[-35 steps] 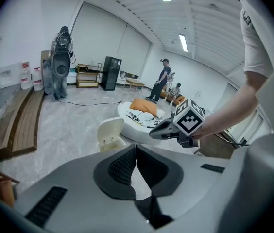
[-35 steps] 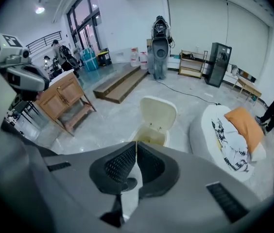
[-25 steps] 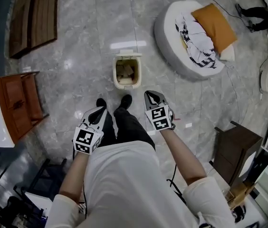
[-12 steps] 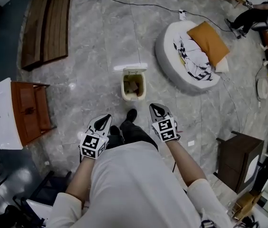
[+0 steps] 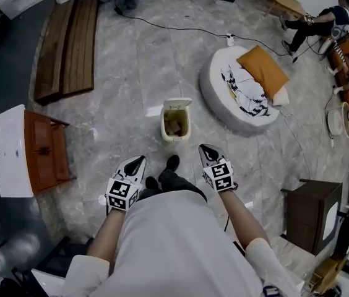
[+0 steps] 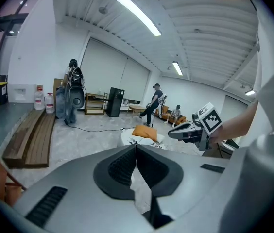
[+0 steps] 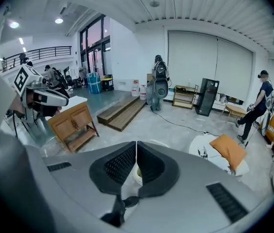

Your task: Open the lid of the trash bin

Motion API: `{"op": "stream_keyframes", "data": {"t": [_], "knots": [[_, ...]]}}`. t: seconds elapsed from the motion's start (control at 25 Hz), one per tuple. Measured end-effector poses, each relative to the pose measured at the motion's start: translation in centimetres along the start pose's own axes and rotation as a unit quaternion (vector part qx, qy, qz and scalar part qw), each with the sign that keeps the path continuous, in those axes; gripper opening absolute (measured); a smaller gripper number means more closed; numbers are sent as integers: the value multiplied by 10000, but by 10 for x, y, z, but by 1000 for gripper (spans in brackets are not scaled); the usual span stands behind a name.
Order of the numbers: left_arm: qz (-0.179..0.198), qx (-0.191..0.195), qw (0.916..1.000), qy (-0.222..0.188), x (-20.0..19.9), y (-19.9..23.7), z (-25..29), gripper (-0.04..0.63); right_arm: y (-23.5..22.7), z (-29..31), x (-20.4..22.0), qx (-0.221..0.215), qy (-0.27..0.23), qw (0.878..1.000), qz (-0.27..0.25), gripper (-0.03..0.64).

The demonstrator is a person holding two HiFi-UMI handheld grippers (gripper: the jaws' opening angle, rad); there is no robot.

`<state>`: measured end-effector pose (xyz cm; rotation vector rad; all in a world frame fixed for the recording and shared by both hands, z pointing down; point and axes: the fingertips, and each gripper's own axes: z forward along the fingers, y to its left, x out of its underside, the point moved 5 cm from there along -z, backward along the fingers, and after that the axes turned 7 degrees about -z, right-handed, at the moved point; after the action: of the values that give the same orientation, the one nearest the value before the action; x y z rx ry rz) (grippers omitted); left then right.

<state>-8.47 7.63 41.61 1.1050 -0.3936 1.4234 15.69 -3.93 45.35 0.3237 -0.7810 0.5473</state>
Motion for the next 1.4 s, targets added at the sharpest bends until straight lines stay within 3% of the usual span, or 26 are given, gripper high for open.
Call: {"op": "stream_keyframes", "data": {"t": [0.28, 0.44, 0.76, 1.4], "knots": [[202, 133, 9993, -281, -8, -16, -21, 18, 16, -39, -4, -71, -276, 9992, 267, 31], [339, 220, 9971, -646, -17, -29, -38, 18, 28, -61, 0, -16, -340, 9988, 347, 31], [405, 390, 9967, -585, -14, -48, -39, 18, 26, -95, 0, 131, -463, 9984, 286, 31], [393, -14, 9960, -805, -32, -95, -20, 18, -21, -139, -8, -21, -1070, 9943, -5, 31]]}}
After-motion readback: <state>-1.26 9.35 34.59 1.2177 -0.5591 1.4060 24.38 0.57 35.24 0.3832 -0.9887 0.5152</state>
